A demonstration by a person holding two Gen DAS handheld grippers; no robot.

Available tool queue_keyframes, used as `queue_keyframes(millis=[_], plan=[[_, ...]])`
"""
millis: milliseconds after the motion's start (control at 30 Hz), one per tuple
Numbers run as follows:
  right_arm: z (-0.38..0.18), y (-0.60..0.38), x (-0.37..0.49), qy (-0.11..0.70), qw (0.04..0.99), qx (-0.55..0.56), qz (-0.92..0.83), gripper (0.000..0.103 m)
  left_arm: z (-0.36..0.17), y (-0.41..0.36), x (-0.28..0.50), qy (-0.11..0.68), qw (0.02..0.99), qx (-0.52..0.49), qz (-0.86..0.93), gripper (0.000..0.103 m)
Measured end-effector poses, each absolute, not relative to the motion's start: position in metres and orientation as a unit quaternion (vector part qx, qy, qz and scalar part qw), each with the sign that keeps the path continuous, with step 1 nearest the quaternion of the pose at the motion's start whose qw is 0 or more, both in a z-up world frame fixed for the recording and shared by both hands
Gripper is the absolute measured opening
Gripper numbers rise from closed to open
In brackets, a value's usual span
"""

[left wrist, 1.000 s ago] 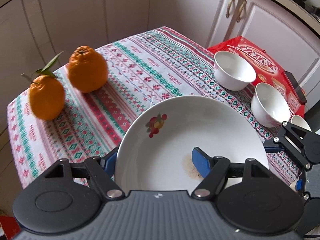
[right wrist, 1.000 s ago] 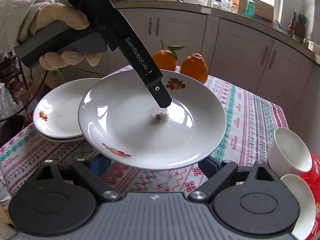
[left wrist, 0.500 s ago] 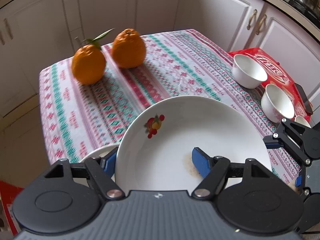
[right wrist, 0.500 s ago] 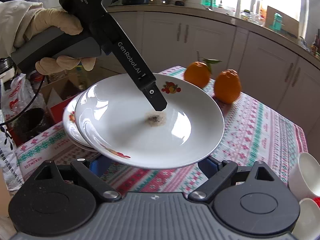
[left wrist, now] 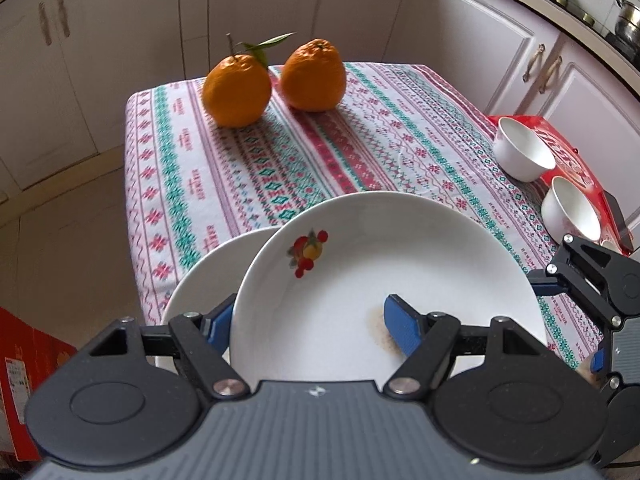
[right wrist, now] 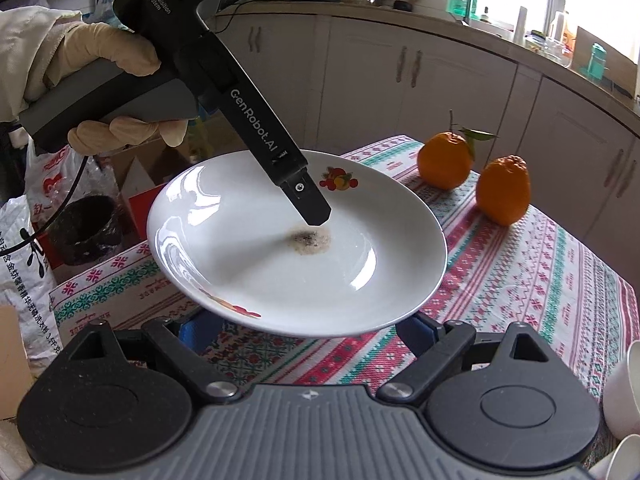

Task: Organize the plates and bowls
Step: 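Carry the stained plate with both tools over the stacked white plates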

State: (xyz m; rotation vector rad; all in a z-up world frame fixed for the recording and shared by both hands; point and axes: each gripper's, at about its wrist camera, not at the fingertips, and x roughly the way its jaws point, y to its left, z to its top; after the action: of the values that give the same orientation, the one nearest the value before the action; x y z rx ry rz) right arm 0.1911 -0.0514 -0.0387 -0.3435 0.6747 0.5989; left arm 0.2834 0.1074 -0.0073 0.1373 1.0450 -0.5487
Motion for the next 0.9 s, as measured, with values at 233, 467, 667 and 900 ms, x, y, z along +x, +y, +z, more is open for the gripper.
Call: queue_keyframes(millis=[233,467,667,900], plan=[[-0.042,-0.044,0.194,0.331,0.88,-0.172,0.294,0.095,-0.017,0.118,0.283,0.497,0.828,0.05,-0.254,0.075],[-0.045,-0.04,0.197,0.338,0.876,-0.178,0.295,0.095,-0.027,0.125,0.286,0.501,0.827,0.037,-0.254,0.075],[-0.045,-0.038,0.199,0.34,0.874,-0.182,0.295,0.095,-0.033,0.129,0.288,0.503,0.825,0.032,-0.256,0.075],[-0.045,-0.036,0.2,0.341,0.873,-0.187,0.294,0.095,-0.037,0.131,0.289,0.505,0.824,0.027,-0.257,0.075]])
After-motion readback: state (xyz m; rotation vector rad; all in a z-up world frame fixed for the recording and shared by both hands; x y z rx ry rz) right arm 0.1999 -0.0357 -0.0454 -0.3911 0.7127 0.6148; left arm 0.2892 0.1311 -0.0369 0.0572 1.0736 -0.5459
